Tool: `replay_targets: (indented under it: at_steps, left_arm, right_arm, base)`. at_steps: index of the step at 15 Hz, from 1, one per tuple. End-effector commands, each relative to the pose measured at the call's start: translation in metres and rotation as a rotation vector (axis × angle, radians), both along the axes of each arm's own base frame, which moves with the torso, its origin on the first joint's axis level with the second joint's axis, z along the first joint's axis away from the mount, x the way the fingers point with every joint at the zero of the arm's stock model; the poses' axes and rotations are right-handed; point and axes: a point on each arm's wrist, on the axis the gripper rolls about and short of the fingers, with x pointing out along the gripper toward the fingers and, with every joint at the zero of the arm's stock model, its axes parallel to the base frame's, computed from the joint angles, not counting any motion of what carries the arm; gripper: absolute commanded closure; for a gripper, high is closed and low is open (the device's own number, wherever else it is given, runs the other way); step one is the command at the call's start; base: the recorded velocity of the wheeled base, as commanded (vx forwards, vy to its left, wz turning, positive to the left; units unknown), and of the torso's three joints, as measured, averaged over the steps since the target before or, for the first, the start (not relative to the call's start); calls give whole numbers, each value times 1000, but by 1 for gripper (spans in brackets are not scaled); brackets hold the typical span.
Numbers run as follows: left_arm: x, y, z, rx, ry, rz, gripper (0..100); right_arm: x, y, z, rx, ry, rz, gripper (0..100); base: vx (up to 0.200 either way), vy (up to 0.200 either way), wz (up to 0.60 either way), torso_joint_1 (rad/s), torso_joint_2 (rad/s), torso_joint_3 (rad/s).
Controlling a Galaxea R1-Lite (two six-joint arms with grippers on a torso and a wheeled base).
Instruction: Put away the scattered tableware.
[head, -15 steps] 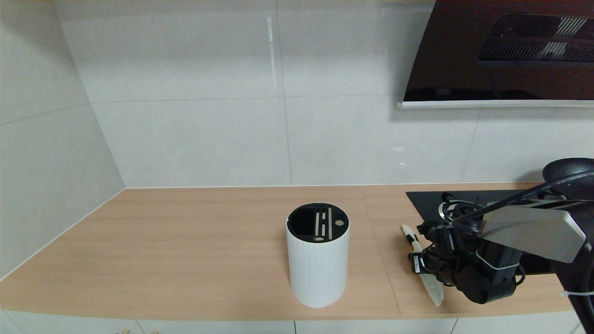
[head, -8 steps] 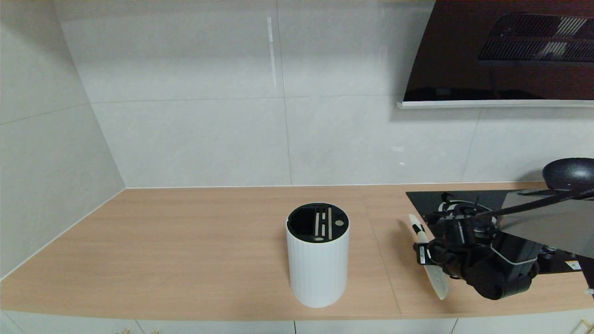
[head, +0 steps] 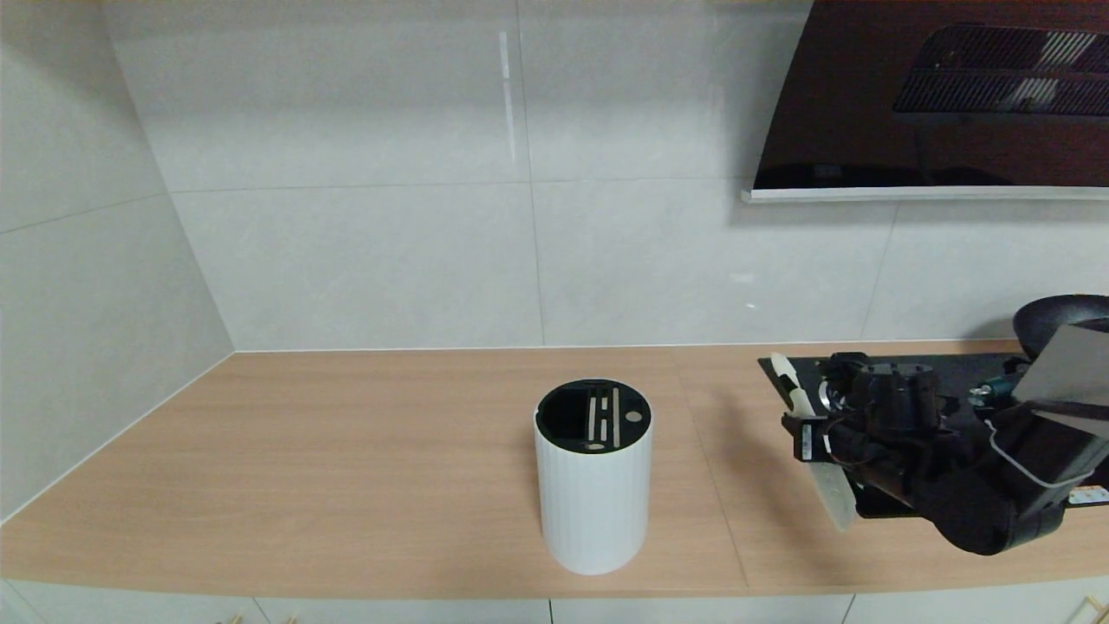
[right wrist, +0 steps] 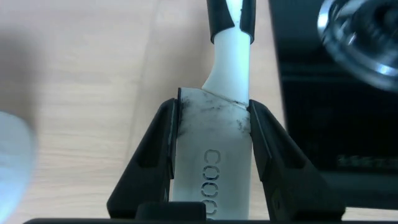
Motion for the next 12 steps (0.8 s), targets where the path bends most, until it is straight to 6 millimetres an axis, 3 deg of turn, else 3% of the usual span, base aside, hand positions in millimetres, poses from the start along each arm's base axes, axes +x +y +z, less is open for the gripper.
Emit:
replay_targets:
  at_steps: [1,3,6,7,10,11,12]
  left_arm:
    - [-5,-2,24,-3,36,-97,0]
    - [3,-5,56,22,128,-254,0]
    - [52,-10,134,39,206,-502,0]
    - [70,-11,149,29,234,-553,0]
    - [140,-24,167,-25,381,-693,0]
    - [186,-41,172,-79,425,-761,0]
    - [207,-55,171,-115,427,-799,0]
  right_arm:
    - [-18,0,55,11,-151,33,100]
    - [-18,0,99,-4,-290,67,100]
    - [-31,41,162,-5,-364,196,100]
    - [-36,54,175,10,-388,232,100]
    - [-54,80,185,35,-407,285,100]
    - [-66,94,179,37,-388,333,100]
    - [-73,102,177,39,-381,360,100]
  base:
    - [0,0,0,0,0,0]
    - [0,0,0,0,0,0]
    - [0,0,0,0,0,0]
    - [0,0,0,0,0,0]
    - [0,0,0,0,0,0]
    - [0,0,0,0,0,0]
    - [0,0,0,0,0,0]
